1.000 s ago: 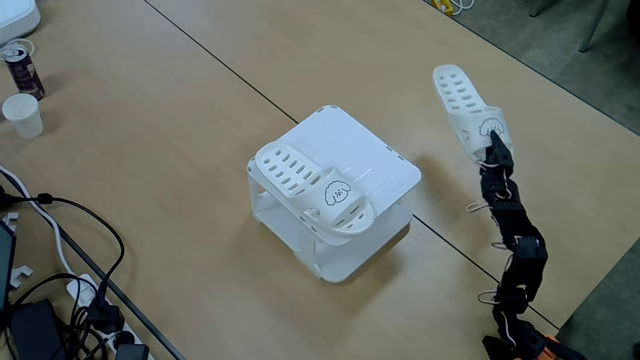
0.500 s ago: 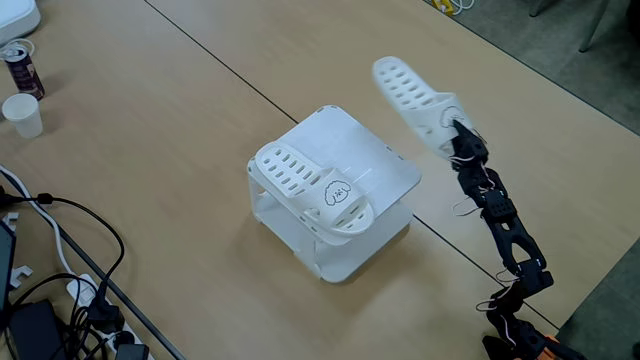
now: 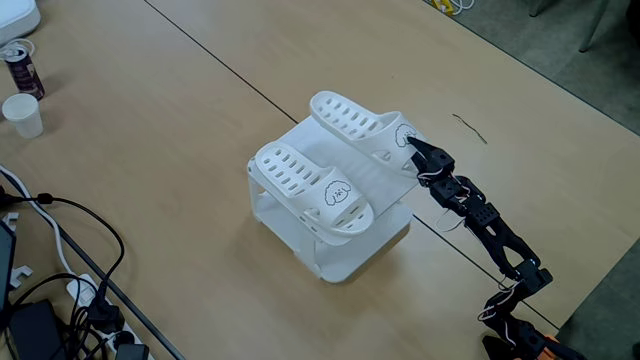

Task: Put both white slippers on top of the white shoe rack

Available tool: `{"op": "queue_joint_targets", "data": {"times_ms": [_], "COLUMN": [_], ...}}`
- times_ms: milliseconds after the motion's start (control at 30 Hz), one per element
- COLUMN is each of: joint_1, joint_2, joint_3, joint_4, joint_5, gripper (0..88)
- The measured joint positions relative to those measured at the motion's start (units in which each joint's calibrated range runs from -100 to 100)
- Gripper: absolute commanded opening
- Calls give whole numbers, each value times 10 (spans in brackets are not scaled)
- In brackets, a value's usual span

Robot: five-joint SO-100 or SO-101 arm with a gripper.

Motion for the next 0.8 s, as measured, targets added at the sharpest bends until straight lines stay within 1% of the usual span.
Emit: {"op": "queue_joint_targets", "data": {"times_ms": [200,367,633,800], "joint_1": [-7,-12,-48,-48], "joint_2": [30,57,78,78], "joint_3": [-41,-44,-44,-44], "joint_4": [0,0,0,0], "joint_5": [0,0,0,0], "gripper": [7,7,7,7]}}
